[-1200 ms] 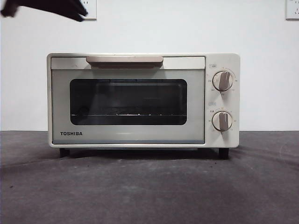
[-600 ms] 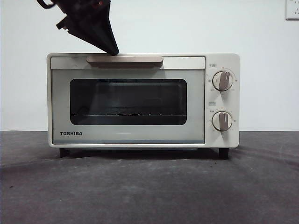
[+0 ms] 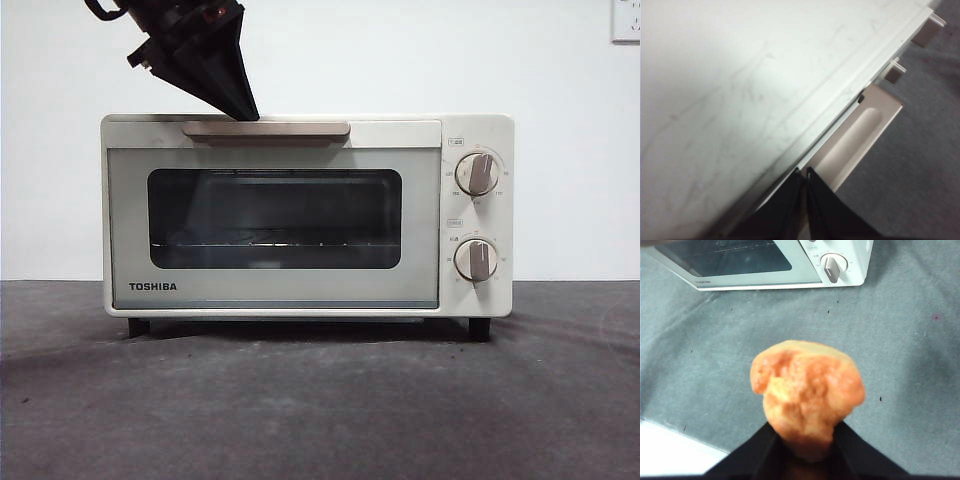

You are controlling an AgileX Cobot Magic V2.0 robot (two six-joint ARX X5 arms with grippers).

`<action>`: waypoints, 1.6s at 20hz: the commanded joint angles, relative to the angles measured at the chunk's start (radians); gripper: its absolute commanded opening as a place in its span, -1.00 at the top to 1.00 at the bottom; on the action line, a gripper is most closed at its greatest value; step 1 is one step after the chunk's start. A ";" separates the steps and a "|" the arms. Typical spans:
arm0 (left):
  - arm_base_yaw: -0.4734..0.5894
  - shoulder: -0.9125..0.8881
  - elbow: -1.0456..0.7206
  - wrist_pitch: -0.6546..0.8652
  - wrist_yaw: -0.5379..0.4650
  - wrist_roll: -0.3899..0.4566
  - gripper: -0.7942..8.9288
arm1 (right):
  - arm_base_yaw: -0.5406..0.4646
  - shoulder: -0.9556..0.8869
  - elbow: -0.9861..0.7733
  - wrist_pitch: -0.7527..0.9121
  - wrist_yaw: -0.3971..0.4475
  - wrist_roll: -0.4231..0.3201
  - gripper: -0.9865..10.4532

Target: The left arm flap open the oven, the right arm pick bread and place it into oven, the left arm flap close the oven

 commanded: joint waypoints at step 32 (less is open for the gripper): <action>-0.179 -0.218 -0.493 0.137 -0.053 -0.225 0.80 | 0.005 0.001 0.015 -0.009 -0.003 0.011 0.68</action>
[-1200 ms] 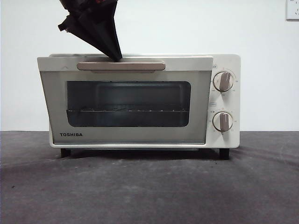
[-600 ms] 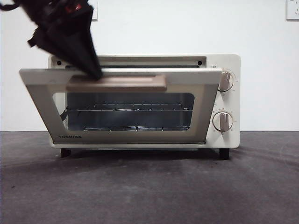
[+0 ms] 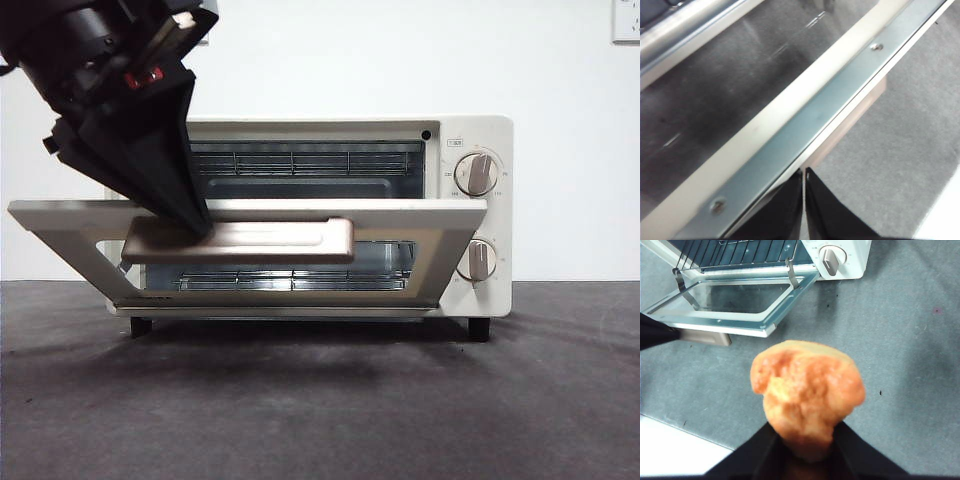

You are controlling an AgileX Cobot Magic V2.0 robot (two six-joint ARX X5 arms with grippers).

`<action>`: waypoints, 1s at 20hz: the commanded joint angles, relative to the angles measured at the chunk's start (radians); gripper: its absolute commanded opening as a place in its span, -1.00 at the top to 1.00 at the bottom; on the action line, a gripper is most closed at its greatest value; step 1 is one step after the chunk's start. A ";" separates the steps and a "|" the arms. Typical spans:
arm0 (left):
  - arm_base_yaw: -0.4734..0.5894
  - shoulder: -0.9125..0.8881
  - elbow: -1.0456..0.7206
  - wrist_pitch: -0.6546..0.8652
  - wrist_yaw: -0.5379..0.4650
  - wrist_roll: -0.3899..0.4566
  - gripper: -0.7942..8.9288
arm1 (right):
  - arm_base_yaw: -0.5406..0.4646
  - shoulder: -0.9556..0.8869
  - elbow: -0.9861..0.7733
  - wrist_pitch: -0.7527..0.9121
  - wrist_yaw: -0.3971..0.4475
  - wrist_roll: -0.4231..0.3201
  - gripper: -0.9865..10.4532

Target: The left arm flap open the oven, the right arm pick bread and place it into oven, the left arm flap close the oven

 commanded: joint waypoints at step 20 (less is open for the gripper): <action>-0.103 -0.344 -0.063 0.000 -0.018 -0.157 0.80 | 0.013 0.076 0.014 0.140 -0.213 0.041 0.68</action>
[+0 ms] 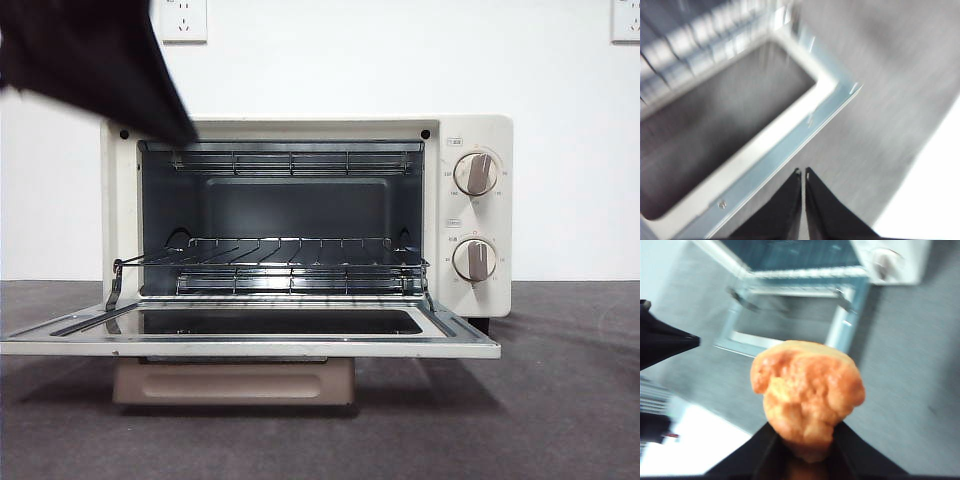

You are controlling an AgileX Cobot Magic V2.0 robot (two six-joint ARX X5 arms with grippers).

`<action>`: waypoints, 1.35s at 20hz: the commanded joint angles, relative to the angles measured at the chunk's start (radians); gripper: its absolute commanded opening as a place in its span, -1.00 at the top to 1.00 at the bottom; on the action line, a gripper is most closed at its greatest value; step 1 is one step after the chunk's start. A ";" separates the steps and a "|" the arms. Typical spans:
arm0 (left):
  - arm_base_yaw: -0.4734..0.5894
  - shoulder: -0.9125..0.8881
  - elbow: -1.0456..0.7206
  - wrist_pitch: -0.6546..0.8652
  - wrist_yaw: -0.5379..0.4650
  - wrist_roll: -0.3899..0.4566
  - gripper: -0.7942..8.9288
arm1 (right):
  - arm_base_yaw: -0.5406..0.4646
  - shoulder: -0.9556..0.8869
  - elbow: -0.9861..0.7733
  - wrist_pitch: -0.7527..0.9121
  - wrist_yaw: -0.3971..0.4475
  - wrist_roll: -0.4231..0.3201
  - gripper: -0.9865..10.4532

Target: The left arm flap open the oven, the right arm pick bread and place it into oven, the left arm flap close the oven

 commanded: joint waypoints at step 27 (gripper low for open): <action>-0.011 -0.525 0.041 -0.248 -0.116 -0.119 0.80 | 0.475 0.860 0.028 1.054 0.426 0.370 0.79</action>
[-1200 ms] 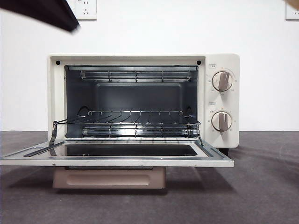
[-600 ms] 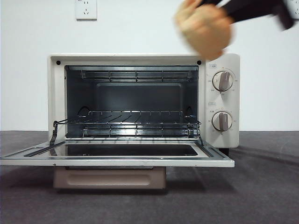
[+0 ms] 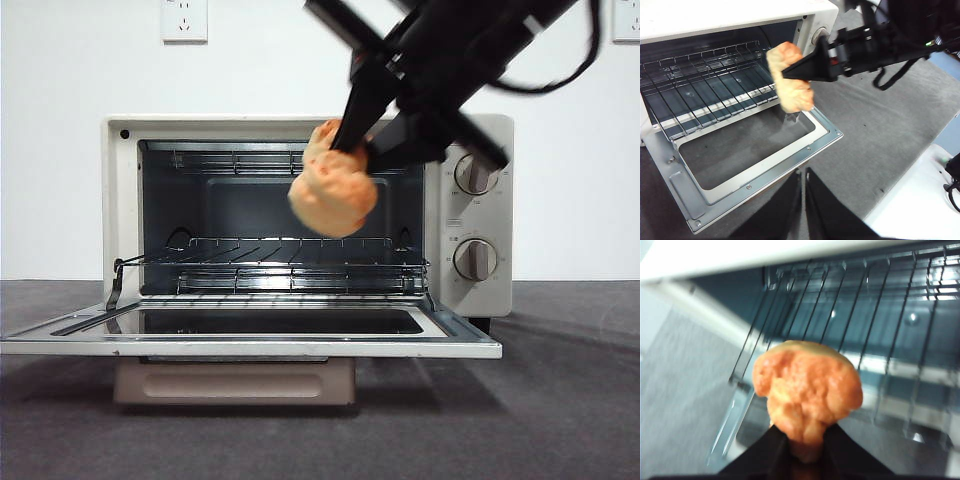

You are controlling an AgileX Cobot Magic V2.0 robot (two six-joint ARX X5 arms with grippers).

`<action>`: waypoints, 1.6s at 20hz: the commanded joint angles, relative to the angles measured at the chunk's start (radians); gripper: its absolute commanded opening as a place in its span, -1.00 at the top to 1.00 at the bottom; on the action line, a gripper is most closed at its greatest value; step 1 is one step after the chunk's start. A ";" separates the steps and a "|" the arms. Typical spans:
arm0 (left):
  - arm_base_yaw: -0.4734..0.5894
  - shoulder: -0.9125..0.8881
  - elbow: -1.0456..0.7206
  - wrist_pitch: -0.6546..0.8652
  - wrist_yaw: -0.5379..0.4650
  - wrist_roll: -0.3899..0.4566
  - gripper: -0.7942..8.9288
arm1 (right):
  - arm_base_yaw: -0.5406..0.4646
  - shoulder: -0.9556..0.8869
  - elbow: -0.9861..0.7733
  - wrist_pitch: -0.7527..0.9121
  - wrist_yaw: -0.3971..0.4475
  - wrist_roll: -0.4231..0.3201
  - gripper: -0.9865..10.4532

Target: The left arm flap open the oven, the right arm pick bread and place it into oven, the left arm flap close the oven

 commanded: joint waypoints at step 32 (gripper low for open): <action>-0.008 -0.007 0.020 -0.038 -0.005 -0.015 0.80 | 0.003 0.243 0.204 -0.004 0.233 0.007 0.03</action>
